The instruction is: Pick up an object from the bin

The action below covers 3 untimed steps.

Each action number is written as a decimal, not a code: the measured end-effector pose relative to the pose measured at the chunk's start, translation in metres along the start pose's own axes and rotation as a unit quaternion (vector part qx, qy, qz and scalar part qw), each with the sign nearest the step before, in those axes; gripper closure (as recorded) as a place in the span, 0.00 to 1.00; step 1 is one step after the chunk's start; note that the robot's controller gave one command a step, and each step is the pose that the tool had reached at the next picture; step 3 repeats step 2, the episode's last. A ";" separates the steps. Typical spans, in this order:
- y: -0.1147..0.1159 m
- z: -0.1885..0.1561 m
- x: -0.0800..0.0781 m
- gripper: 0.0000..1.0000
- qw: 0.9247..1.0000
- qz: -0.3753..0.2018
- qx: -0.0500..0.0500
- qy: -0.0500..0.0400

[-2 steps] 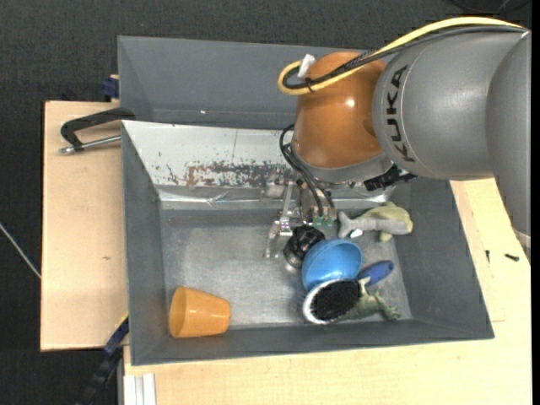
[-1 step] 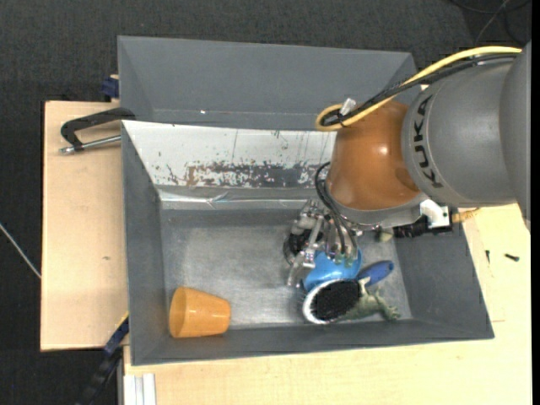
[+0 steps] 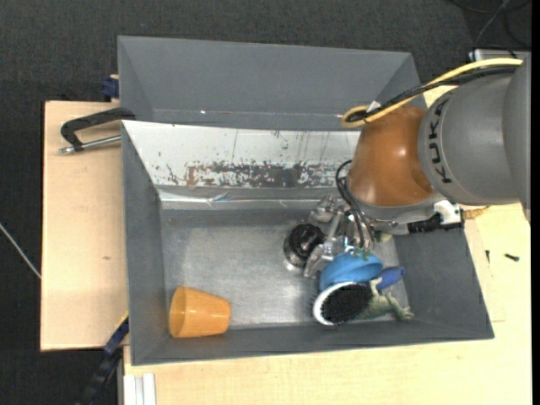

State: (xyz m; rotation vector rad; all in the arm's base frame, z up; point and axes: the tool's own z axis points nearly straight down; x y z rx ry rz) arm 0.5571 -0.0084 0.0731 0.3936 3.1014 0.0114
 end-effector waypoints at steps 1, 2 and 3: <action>0.001 -0.003 0.000 1.00 1.000 -0.002 0.001 -0.002; 0.012 -0.145 -0.001 1.00 1.000 0.000 0.002 0.000; 0.012 -0.145 -0.001 1.00 1.000 0.000 0.002 0.000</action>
Offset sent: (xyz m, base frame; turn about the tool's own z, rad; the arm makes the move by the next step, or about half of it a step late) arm 0.0000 0.0000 0.0000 0.0000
